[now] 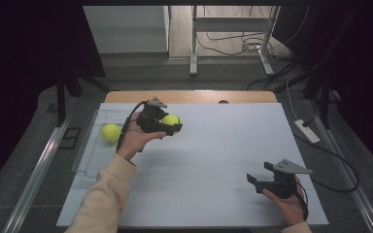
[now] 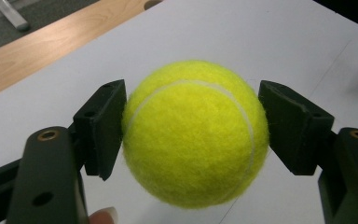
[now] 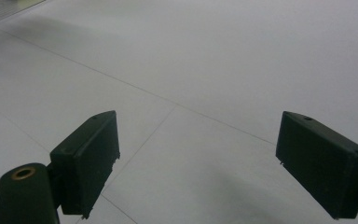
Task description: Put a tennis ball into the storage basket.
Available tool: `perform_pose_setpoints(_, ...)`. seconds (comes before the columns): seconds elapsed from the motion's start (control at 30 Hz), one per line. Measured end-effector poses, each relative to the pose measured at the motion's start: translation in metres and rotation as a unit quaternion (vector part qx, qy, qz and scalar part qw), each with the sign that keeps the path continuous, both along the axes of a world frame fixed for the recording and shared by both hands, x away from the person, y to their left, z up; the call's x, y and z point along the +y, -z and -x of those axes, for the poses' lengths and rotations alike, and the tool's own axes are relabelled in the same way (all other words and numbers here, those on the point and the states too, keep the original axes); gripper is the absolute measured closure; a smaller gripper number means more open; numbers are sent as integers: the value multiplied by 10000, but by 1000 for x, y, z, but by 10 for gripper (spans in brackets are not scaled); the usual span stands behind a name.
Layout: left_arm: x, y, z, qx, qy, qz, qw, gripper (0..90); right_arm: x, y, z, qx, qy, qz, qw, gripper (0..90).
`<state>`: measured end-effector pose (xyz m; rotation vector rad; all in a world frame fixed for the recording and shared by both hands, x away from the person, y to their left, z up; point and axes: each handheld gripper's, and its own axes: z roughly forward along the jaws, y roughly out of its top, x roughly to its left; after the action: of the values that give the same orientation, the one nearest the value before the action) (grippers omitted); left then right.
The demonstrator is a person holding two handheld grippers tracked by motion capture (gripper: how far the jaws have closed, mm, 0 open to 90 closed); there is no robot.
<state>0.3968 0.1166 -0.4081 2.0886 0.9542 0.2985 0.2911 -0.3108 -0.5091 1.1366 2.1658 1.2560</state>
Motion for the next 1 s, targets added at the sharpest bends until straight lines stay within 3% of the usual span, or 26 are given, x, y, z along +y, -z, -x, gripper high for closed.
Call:
perform_pose_setpoints(0.53,5,-4,5,-58,-37,-25,10000,280,0,0,0,-8,-11,11,10000,132)
perform_pose_setpoints(1.0,28,-2,16,-61,-205,46,9998,281,1,0,0,-2,-5,16,10000,132)
